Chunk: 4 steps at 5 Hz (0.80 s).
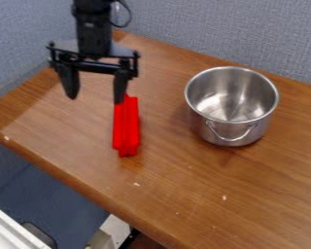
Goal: Put the red object in the metal pot
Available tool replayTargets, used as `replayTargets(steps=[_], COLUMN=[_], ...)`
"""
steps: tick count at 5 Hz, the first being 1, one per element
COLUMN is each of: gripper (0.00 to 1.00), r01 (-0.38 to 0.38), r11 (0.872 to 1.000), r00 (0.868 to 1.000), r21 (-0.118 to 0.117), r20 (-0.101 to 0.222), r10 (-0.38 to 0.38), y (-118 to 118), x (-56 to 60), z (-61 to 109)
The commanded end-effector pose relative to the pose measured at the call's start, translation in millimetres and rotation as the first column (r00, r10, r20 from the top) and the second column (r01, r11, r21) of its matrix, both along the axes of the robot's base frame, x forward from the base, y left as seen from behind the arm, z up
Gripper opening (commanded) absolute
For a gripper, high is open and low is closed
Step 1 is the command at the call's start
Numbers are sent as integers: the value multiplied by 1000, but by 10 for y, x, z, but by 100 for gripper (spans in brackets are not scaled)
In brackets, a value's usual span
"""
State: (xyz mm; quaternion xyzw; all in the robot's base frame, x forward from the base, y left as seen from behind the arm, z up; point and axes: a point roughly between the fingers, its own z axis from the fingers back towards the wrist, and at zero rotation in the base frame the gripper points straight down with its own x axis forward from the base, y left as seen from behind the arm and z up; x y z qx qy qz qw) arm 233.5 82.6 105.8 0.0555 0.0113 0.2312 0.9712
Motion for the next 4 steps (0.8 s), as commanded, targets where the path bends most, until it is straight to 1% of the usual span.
replayTargets(steps=[1,2,3,4], gripper=[100,100,100,100], r01=[43,-25,-87,-76], r11=[998,999,996,997], r00=[996,994,991,991], r21=[49,47,36,19], r20=[75,109,108,112], r10=[-46,20,82,73], y=[-89,-53,13,-6], x=[7,101,176,275], z=[-7,-134,-236,-293])
